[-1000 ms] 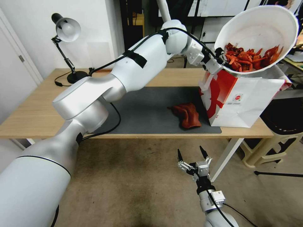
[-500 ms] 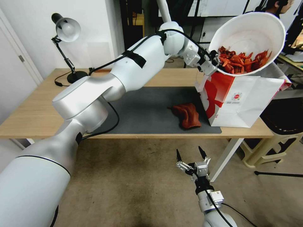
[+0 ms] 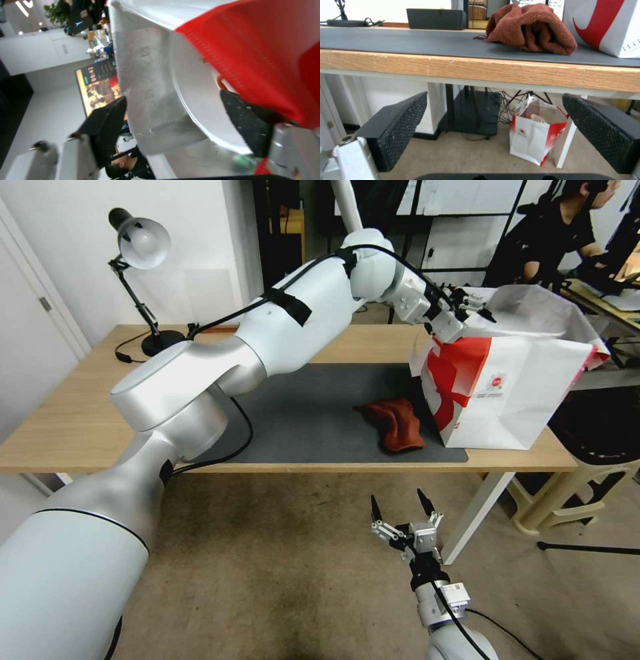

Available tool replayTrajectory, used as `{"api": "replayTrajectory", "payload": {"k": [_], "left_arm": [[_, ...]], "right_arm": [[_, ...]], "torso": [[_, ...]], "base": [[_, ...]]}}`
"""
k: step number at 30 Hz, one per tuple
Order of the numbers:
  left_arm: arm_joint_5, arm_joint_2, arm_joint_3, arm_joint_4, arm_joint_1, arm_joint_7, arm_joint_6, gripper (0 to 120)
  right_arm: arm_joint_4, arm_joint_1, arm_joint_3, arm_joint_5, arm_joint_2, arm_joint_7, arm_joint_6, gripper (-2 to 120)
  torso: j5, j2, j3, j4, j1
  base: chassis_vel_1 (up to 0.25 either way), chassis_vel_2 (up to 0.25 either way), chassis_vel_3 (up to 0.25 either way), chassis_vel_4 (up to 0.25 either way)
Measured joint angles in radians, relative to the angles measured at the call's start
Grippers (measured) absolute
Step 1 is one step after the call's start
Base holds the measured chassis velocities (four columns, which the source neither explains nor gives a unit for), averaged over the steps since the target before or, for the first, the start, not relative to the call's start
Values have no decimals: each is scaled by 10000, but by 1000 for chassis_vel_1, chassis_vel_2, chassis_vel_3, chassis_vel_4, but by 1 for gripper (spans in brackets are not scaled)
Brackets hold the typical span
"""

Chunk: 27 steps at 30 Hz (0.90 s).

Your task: Sweep shrimp from table into container with towel, then put container into takeout bag.

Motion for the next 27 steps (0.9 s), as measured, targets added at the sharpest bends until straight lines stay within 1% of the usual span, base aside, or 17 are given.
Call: {"api": "replayTrajectory", "payload": {"k": [1, 5, 8, 10, 12, 13, 14, 16, 17, 19, 20, 21, 22, 23, 24, 25, 27], "left_arm": [[0, 0, 0, 0, 0, 0, 0, 75], [-485, 2, 90, 44, -1, -285, 240, 90], [-1715, 64, 537, -109, 6, -941, 883, 99], [-2075, 110, 663, -146, 18, -1170, 1052, 100], [-3700, 452, 1307, -401, 117, -2239, 1890, 100], [-3700, 452, 1307, -401, 117, -2239, 1890, 100], [-4125, 573, 1472, -523, 148, -2533, 2179, 100], [-5874, 1127, 2080, -1198, 322, -3555, 3412, 100], [-5874, 1127, 2080, -1198, 322, -3555, 3412, 100], [-7474, 1725, 2523, -2148, 508, -4575, 4591, 100], [-7474, 1725, 2523, -2148, 508, -4575, 4591, 100], [-8520, 2097, 2713, -2833, 687, -5426, 5285, 100], [-9070, 2265, 2759, -3198, 804, -5884, 5666, 100], [-9070, 2265, 2759, -3198, 804, -5884, 5666, 100], [-9435, 2354, 2770, -3420, 885, -6188, 5885, 100], [-10727, 2596, 2767, -4052, 1132, -7053, 6399, 100], [-11005, 2637, 2752, -4179, 1190, -7211, 6470, 100]], "right_arm": [[0, 0, 0, 0, 0, 0, 0, 100], [-1, -16, 2, -6, 0, -3, 0, 100], [8, -30, 4, -11, -6, -5, -5, 100], [12, -31, 4, -12, -8, -5, -6, 100], [28, -41, -23, -24, -8, -6, -11, 100], [28, -41, -23, -24, -8, -6, -11, 100], [30, -42, -32, -28, -8, -6, -12, 100], [31, -51, -60, -48, -3, -8, -13, 100], [31, -51, -60, -48, -3, -8, -13, 100], [32, -71, -76, -56, 0, -8, -15, 100], [32, -71, -76, -56, 0, -8, -15, 100], [39, -85, -81, -59, -4, -9, -15, 100], [43, -89, -82, -60, -10, -9, -16, 100], [43, -89, -82, -60, -10, -9, -16, 100], [52, -93, -84, -60, -16, -9, -17, 100], [82, -97, -84, -60, -26, -9, -21, 100], [84, -98, -84, -60, -29, -9, -21, 100]], "torso": [[0, 0, 0, 0, 0], [0, 0, 0, 1, 0], [1, 0, 0, -3, 0], [1, 0, -1, -4, 0], [4, 0, 0, -2, 1], [4, 0, 0, -2, 1], [2, 0, 0, 0, 1], [-1, 0, 2, 2, 1], [-1, 0, 2, 2, 1], [-2, 0, 2, 3, 1], [-2, 0, 2, 3, 1], [-2, 1, 1, 3, 0], [-3, 0, 1, 2, 1], [-3, 0, 1, 2, 1], [-3, 0, 2, 5, 0], [-2, 0, 1, 1, 1], [-1, 1, 1, 1, 0]], "base": [[0, 0, 0, 0], [0, 0, 0, 0], [0, 0, 0, 0], [0, 0, 0, 0], [0, 0, 0, 0], [0, 0, 0, 0], [0, 0, 0, 0], [0, 0, 0, 0], [0, 0, 0, 0], [0, 0, 0, 0], [0, 0, 0, 0], [0, 0, 0, 0], [0, 0, 0, 0], [0, 0, 0, 0], [0, 0, 0, 0], [0, 0, 0, 0], [0, 0, 0, 0]]}}
